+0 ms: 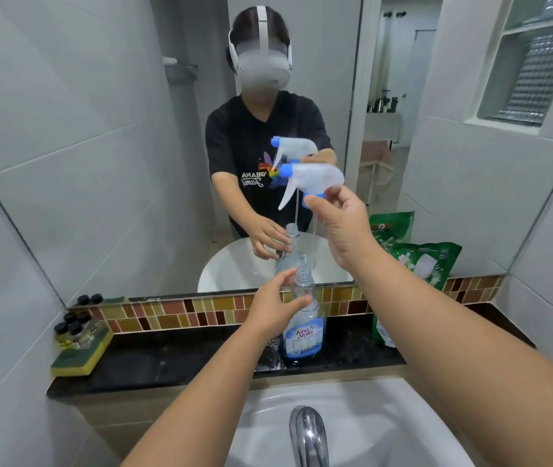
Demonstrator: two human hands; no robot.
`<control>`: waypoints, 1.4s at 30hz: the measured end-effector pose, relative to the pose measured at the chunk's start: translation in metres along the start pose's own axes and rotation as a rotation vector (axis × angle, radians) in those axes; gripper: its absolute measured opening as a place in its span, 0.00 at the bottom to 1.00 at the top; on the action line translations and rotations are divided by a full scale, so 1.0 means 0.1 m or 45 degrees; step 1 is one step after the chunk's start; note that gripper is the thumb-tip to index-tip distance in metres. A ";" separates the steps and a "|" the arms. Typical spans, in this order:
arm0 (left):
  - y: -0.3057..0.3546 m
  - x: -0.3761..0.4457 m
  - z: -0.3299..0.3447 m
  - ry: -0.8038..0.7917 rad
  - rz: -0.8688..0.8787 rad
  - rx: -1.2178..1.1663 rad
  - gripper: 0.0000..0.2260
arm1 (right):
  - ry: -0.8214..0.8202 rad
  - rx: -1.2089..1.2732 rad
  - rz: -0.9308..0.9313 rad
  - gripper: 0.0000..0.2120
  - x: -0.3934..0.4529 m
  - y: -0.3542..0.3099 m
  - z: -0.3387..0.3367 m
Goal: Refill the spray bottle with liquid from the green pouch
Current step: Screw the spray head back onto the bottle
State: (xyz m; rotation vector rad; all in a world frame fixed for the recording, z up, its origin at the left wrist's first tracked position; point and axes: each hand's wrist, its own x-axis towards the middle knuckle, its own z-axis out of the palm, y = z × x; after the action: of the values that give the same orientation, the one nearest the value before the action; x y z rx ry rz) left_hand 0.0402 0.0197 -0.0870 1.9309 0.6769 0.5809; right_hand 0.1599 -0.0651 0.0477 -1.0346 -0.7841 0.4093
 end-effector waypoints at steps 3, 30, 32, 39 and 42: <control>-0.03 0.01 0.01 -0.023 -0.021 -0.008 0.30 | -0.036 -0.223 0.049 0.11 -0.09 0.19 -0.18; -0.04 0.02 0.04 -0.051 -0.080 -0.116 0.20 | -0.354 -1.464 0.166 0.23 -0.21 0.37 -0.24; -0.06 0.01 0.04 -0.046 -0.088 -0.096 0.21 | -0.427 -1.462 0.134 0.33 -0.20 0.26 -0.21; -0.16 -0.04 0.07 -0.066 -0.156 -0.074 0.21 | -0.887 -1.677 0.151 0.12 -0.06 -0.19 -0.13; -0.21 -0.05 0.08 -0.080 -0.182 -0.102 0.21 | -0.924 -1.804 0.111 0.13 -0.03 -0.20 -0.05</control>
State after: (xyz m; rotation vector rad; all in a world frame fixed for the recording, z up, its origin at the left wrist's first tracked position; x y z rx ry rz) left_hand 0.0371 0.0189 -0.1098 1.8019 0.7338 0.4498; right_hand 0.1606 -0.0793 0.0626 -2.2903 -1.7831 0.2574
